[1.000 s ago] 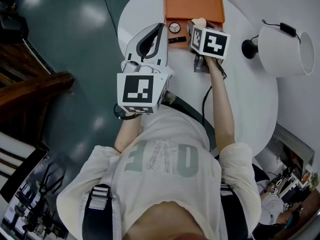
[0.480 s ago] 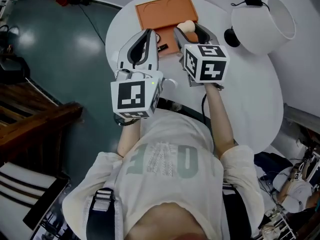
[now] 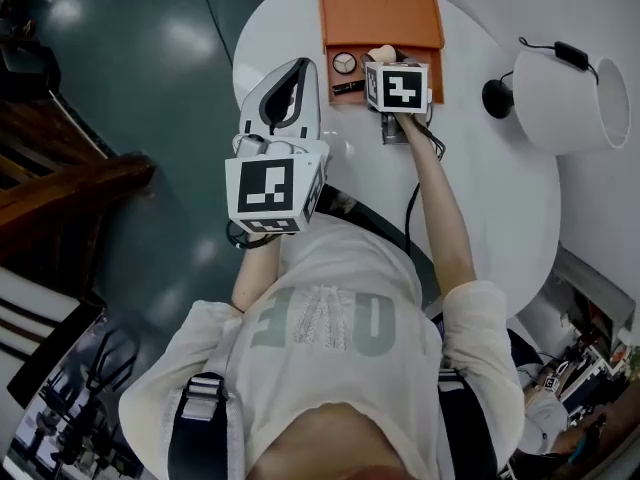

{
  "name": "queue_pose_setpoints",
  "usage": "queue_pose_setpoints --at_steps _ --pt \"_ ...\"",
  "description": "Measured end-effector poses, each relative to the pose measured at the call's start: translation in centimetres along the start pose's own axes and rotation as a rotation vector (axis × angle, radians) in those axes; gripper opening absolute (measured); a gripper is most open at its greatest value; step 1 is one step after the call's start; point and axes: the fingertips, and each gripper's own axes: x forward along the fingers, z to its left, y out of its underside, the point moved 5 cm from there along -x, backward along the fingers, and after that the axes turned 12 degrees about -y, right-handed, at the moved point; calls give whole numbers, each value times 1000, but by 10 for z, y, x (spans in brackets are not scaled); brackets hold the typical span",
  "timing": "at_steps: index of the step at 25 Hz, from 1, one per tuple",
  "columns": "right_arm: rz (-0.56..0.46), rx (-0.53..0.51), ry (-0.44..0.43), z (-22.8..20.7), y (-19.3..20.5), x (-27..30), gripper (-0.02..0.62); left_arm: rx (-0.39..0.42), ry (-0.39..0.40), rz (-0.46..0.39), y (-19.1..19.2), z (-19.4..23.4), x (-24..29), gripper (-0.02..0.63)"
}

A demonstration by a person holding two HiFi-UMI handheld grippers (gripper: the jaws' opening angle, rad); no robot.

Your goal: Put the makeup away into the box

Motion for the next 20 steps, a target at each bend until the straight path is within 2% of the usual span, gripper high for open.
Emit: queue_pose_setpoints --at_steps 1,3,5,11,15,16,18,20 --pt "6 8 15 -2 0 5 247 -2 -4 4 2 3 2 8" --pt "5 35 21 -3 -1 9 316 -5 -7 10 4 8 6 8" --pt "-6 46 14 -2 -1 8 336 -5 -3 14 4 8 9 8" --pt "-53 36 2 2 -5 -7 336 6 47 2 -2 -6 14 8" --pt "-193 14 6 5 -23 -45 333 27 88 -16 -10 -20 15 8" --pt "-249 -3 18 7 -28 -62 315 33 98 -24 -13 -23 15 8" --pt "-375 -28 67 10 -39 -100 187 44 118 -42 -20 -31 12 8" --pt "-497 -40 122 12 -44 -142 86 56 142 -61 -27 -42 8 8"
